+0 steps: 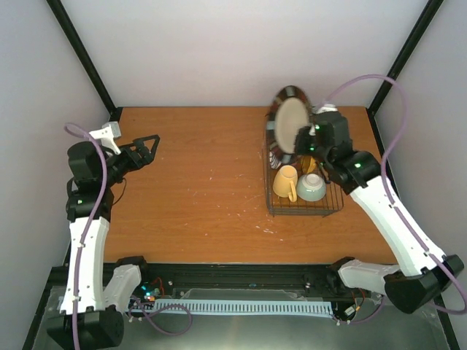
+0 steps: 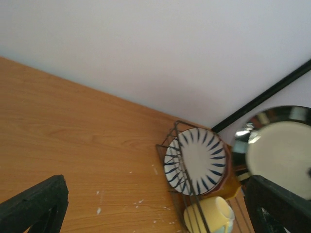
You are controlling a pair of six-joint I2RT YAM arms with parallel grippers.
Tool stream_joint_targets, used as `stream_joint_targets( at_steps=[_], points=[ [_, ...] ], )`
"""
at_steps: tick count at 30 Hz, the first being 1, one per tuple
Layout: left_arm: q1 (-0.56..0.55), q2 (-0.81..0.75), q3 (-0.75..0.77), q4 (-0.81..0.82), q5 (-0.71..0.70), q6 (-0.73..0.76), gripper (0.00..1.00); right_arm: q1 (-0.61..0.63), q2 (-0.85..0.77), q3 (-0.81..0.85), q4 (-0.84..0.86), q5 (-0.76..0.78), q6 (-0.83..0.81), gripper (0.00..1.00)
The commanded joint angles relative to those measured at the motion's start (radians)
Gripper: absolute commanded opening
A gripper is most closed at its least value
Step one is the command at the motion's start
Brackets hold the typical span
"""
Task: Load the mixed dishes into the dish rack
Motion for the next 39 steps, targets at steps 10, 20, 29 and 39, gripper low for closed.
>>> stream_joint_targets(
  at_steps=[10,20,29,39],
  points=[
    [-0.003,0.072,-0.059,0.006,-0.067,0.07,1.0,-0.474,-0.172,-0.125,0.048,0.257,-0.029,0.03],
    [-0.002,0.117,-0.09,0.028,-0.077,0.084,1.0,-0.522,-0.009,-0.095,0.145,0.092,-0.166,0.03],
    [-0.003,0.175,-0.097,0.059,-0.065,0.086,1.0,-0.522,0.039,-0.091,0.171,0.129,-0.233,0.03],
    [-0.003,0.229,-0.095,0.08,-0.051,0.114,1.0,-0.522,0.133,-0.065,0.187,0.136,-0.283,0.03]
  ],
)
